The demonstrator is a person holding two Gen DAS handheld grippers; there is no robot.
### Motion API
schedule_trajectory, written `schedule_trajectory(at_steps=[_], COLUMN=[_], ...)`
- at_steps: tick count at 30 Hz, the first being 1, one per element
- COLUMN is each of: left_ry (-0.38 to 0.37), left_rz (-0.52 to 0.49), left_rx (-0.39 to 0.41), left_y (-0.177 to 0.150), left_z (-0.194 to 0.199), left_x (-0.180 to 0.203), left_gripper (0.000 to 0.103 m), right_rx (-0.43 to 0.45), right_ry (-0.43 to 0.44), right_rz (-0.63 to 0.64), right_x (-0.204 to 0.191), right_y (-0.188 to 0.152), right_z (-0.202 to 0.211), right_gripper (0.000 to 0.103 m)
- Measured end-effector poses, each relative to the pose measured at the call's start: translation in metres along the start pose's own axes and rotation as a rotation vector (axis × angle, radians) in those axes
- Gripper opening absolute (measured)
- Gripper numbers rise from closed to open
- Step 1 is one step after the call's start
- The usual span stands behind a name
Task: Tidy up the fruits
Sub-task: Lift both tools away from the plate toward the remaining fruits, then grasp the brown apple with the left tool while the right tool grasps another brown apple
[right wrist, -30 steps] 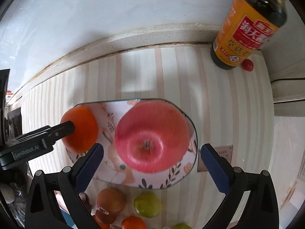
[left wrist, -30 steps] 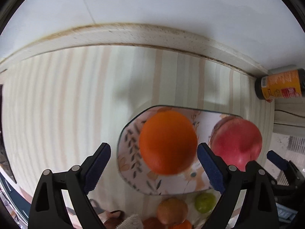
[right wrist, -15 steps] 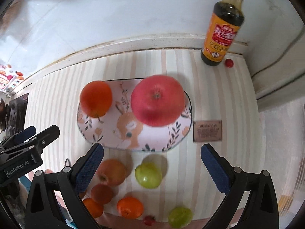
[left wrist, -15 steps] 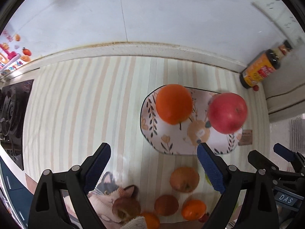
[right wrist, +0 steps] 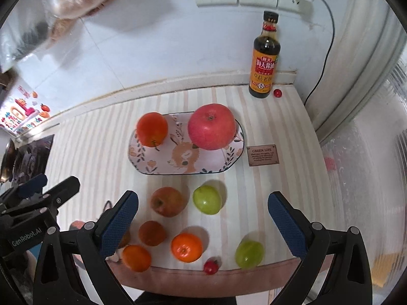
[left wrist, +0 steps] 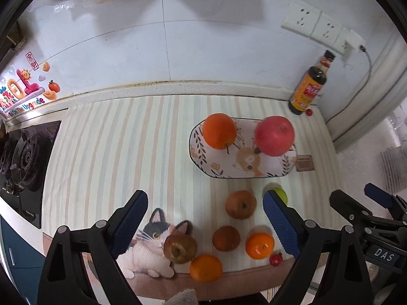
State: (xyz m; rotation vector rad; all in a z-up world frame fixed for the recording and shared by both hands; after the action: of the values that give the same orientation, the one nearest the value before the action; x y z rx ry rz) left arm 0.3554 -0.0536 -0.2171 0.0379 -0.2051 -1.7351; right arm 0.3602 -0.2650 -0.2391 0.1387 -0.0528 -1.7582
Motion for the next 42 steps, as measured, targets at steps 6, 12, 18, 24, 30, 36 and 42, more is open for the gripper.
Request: schedule_trajectory(at_steps=[6,12,18,24,30,36,42], left_ry=[-0.009,0.028,0.101,0.09,-0.128,-0.119,-0.006], left_rz=[-0.026,-0.003,0.052,0.144,0.264,0.276,0.247], left_rx=[0.022,0.008,-0.141,-0.359,-0.543,-0.557,-0.491], left_y=[-0.015,-0.024,-0.04,-0.062,-0.081,-0.081,-0.078], left_z=[0.019,0.007,-0.054,-0.13,-0.188,-0.209,-0.2], left_x=[-0.004,-0.02,-0.05,-0.076,-0.07,-0.065,-0.08], left_gripper=[0.093,0.103,0.103,0.103,0.103,0.065,0.064], right_rx=[0.037,-0.001,-0.213,-0.362,-0.399,-0.394,-0.412], right_ry=[0.029,0.109,0.183,0.207,0.225,0.268,0.2], right_rz=[-0.021,-0.057,-0.092,-0.158,-0.173,-0.113,0.026], right_x=[-0.014,-0.017,-0.009,0.011,0.016,-0.014,-0.054], right_y=[-0.022,-0.034,-0.052,-0.064,-0.055,-0.029,-0.005], right_z=[0.021,0.01,-0.068,-0.143,-0.17,-0.176,-0.194], right_gripper=[0.103,0.103,0.103,0.103,0.103,0.101,0.083])
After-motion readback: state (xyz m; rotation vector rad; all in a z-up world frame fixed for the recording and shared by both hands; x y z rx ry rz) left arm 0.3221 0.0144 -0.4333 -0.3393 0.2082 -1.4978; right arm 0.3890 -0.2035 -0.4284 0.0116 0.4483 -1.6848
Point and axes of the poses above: each gripper's, at about its wrist camera, not at the fingertips, and z roughly against the way its jaws point, x to its right, y to its top, the point moved 6 cm from there along -z, roughly the way its jaws point, and after that the axes turned 15 degrees about -x, right-handed, at the moved point
